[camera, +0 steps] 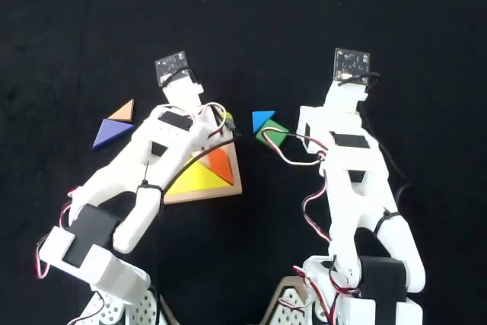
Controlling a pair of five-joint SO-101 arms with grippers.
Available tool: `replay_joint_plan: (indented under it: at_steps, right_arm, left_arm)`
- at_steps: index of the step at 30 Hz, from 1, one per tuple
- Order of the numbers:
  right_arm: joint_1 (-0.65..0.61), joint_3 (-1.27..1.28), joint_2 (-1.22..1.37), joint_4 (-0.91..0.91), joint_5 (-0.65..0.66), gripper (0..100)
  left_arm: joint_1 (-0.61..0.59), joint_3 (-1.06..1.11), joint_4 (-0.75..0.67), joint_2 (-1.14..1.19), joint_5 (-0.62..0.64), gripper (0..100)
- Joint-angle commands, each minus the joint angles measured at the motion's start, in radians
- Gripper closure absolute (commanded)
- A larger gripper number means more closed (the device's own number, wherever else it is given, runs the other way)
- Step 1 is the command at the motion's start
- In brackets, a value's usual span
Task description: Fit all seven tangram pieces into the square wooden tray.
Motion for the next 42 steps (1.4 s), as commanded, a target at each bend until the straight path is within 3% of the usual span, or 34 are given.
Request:
replay_joint_plan:
  at_steps: [1,33,42]
  right_arm:
    - [0.006,-0.007,-0.048,-0.018,-0.003,98.6]
    - [0.006,-0.007,-0.048,-0.018,-0.003,98.6]
    - [0.006,-0.007,-0.050,-0.018,-0.003,98.6]
  left_arm:
    - [0.033,0.007,-0.009,-0.009,-0.005,75]
    - [0.105,0.019,0.026,-0.018,-0.005,75]
    - [-0.035,0.059,0.026,-0.126,0.000,75]
